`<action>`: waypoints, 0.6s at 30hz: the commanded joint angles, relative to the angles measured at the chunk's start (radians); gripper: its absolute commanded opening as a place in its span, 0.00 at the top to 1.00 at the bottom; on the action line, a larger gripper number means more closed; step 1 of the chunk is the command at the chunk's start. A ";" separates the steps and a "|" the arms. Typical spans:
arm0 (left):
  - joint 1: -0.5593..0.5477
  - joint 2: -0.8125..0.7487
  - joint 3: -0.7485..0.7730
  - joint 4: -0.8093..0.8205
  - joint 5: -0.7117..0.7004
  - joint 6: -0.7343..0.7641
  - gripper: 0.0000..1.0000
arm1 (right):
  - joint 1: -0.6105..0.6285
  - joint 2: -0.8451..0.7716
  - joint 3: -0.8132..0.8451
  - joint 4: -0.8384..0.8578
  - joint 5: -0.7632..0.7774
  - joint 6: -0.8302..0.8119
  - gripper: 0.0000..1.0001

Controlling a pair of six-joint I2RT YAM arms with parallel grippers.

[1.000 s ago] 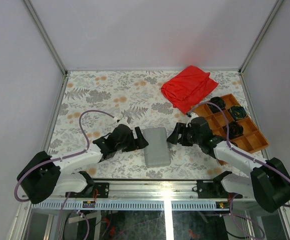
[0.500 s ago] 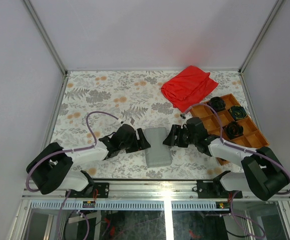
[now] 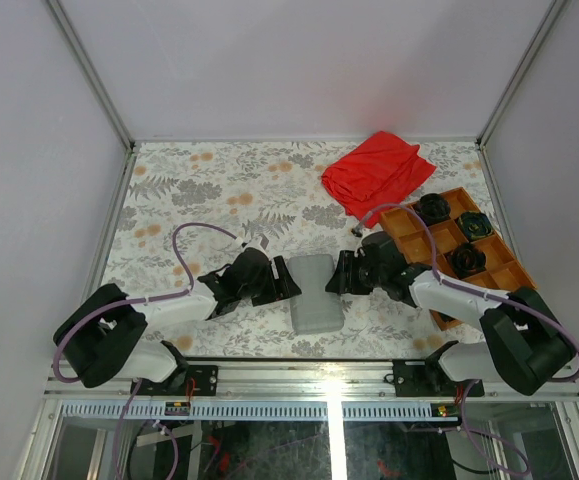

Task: Sort the tools into containers
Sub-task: Close the storage box at the center of the board.

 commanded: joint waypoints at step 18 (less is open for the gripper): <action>-0.006 0.027 0.006 -0.016 -0.014 0.012 0.32 | 0.186 0.160 0.203 -0.309 0.298 -0.043 0.70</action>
